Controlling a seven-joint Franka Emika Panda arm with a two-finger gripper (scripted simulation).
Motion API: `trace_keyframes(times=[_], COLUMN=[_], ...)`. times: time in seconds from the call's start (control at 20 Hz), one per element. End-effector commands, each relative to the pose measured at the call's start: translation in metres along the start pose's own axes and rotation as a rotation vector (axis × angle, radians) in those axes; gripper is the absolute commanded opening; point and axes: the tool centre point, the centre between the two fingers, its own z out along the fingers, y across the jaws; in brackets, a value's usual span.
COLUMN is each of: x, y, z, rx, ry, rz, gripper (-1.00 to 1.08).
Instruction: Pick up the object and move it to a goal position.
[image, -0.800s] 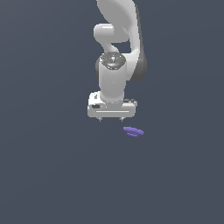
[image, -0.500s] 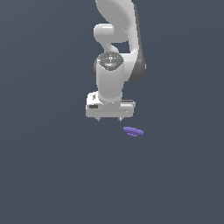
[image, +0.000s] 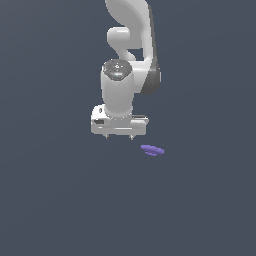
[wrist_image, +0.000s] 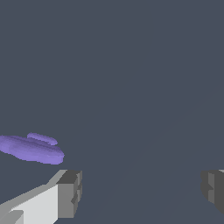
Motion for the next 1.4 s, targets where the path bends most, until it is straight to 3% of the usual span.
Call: trace_keyframes(times=[0.0, 0.55, 1.35], x=[0.000, 0.000, -0.005], y=[-0.002, -0.024, -0.090], z=[0.001, 0.015, 0.051], rx=[0.000, -0.003, 0.006], ry=[0.000, -0.003, 0.000], rz=[-0.014, -0.212, -0.768], gripper=[1.00, 1.00, 1.00])
